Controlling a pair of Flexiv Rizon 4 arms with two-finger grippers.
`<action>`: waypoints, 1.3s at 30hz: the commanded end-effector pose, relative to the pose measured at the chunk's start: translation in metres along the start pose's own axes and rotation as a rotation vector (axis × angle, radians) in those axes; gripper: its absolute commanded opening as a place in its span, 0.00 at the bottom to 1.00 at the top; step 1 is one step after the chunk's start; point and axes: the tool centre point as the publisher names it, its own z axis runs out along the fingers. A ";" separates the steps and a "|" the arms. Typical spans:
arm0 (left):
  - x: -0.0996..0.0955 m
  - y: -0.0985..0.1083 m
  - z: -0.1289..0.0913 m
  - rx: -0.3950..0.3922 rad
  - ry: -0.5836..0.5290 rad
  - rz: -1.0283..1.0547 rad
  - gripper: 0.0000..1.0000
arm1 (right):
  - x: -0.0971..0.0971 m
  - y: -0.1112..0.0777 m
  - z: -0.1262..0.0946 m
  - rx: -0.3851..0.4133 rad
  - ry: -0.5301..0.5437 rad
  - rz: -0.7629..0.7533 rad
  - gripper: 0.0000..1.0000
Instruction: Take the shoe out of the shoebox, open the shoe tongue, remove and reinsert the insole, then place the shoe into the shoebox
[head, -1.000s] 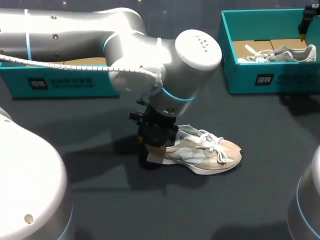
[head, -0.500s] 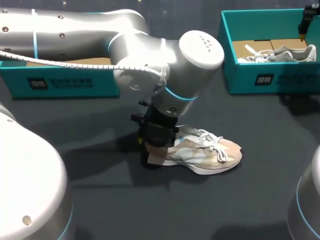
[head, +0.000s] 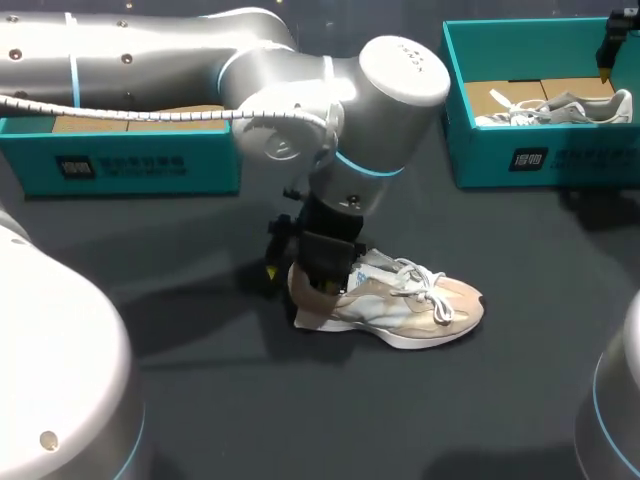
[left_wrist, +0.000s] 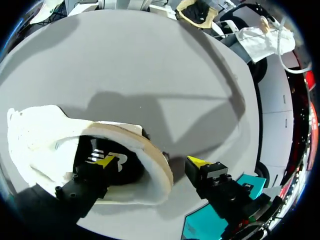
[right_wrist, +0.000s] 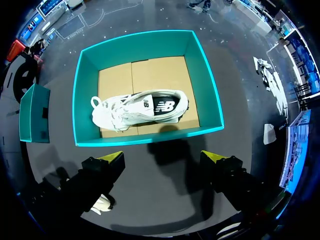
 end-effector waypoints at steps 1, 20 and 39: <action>0.013 0.003 -0.016 0.019 -0.038 -0.010 1.00 | 0.000 -0.001 0.000 -0.001 0.000 0.000 1.00; 0.074 -0.017 -0.101 0.337 -0.330 -0.362 1.00 | 0.000 -0.001 0.000 -0.001 0.000 0.000 1.00; 0.095 -0.008 -0.096 0.503 -0.415 -0.563 1.00 | 0.000 -0.001 0.000 -0.001 0.000 0.000 1.00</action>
